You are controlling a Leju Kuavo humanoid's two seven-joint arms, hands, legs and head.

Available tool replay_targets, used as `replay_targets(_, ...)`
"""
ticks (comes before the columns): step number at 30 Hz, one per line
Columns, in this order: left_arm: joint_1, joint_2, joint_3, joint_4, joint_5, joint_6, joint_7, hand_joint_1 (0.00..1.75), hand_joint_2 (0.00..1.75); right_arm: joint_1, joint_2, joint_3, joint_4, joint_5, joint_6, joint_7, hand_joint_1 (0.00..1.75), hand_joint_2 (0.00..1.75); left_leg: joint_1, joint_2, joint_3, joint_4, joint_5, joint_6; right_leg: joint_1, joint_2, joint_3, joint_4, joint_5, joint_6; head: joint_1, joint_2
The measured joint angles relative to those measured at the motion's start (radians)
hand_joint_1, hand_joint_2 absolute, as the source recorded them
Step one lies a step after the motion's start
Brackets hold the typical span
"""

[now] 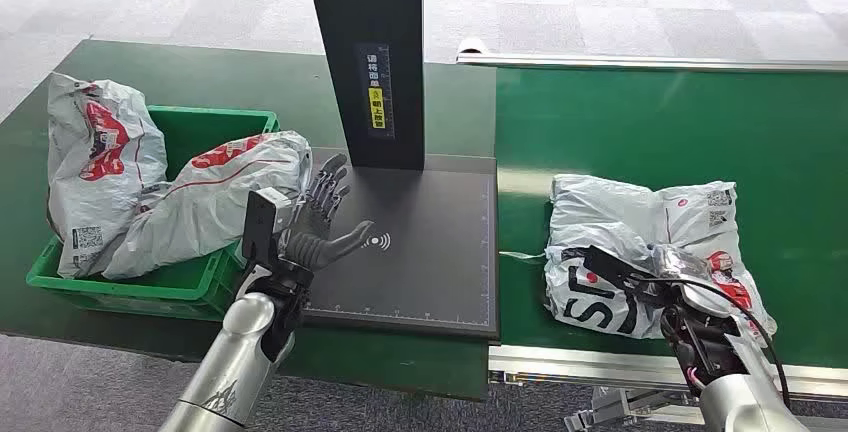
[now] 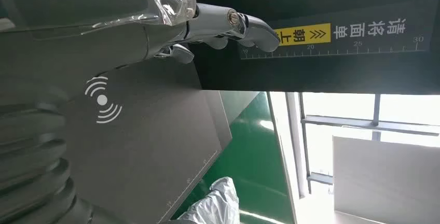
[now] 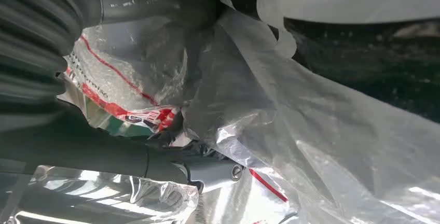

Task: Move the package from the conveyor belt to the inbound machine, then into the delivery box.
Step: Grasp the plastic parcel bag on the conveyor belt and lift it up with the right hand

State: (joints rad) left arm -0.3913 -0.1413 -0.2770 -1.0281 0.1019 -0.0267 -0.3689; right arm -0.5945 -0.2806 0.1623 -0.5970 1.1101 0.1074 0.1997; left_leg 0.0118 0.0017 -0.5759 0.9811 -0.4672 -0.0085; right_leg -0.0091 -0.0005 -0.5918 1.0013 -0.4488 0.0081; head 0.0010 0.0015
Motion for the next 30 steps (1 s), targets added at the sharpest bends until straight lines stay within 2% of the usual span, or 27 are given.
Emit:
replay_targets(9, 0.0, 0.0, 0.0, 0.003, 0.0, 0.0, 0.001, 0.0, 1.75, 0.0, 0.0, -0.008, 0.002, -0.04, 0.073, -0.092, 1.75, 1.75, 0.0, 0.0, 0.001, 0.0, 0.0, 0.0, 0.0, 0.0, 0.001, 0.0, 0.0, 0.0, 0.0, 0.0)
replay_targets(14, 0.0, 0.0, 0.0, 0.004, -0.001, 0.002, 0.001, 0.0, 1.75, 0.005, 0.0, -0.007, -0.002, -0.068, 0.068, -0.156, 1.75, 1.75, 0.0, 0.0, 0.001, 0.0, 0.0, 0.0, 0.0, 0.0, 0.001, 0.0, 0.0, 0.0, 0.0, 0.0)
replay_targets(17, 0.004, 0.0, 0.001, 0.0, -0.008, 0.014, -0.004, 0.0, 1.75, 0.02, 0.01, -0.008, -0.033, -0.1, 0.002, -0.21, 1.75, 1.75, 0.0, 0.001, 0.0, 0.0, 0.0, 0.0, 0.0, 0.0, 0.001, 0.0, 0.0, 0.0, 0.0, 0.0)
replay_targets(20, 0.016, 0.001, 0.003, -0.017, -0.033, 0.058, -0.025, 0.0, 1.75, 0.037, 0.032, -0.018, -0.096, -0.153, -0.123, -0.249, 1.75, 1.75, 0.0, 0.002, 0.0, 0.0, 0.0, 0.0, 0.0, 0.001, 0.0, 0.0, 0.0, 0.0, 0.0, 0.0)
replay_targets(26, 0.039, 0.0, 0.01, -0.066, -0.093, 0.188, -0.084, 0.0, 1.75, 0.055, 0.081, -0.075, -0.272, -0.279, -0.334, -0.345, 1.75, 1.75, 0.0, 0.001, 0.0, 0.0, 0.0, 0.0, 0.0, 0.0, 0.0, 0.0, 0.0, 0.0, 0.0, 0.0)
replay_targets(30, 0.045, -0.001, 0.015, -0.096, -0.071, 0.218, -0.121, 0.0, 1.75, 0.081, 0.104, -0.104, -0.389, -0.344, -0.44, -0.435, 1.75, 1.75, 0.0, 0.0, 0.0, 0.0, 0.0, 0.0, 0.0, 0.0, 0.0, 0.0, 0.0, 0.0, 0.0, 0.0)
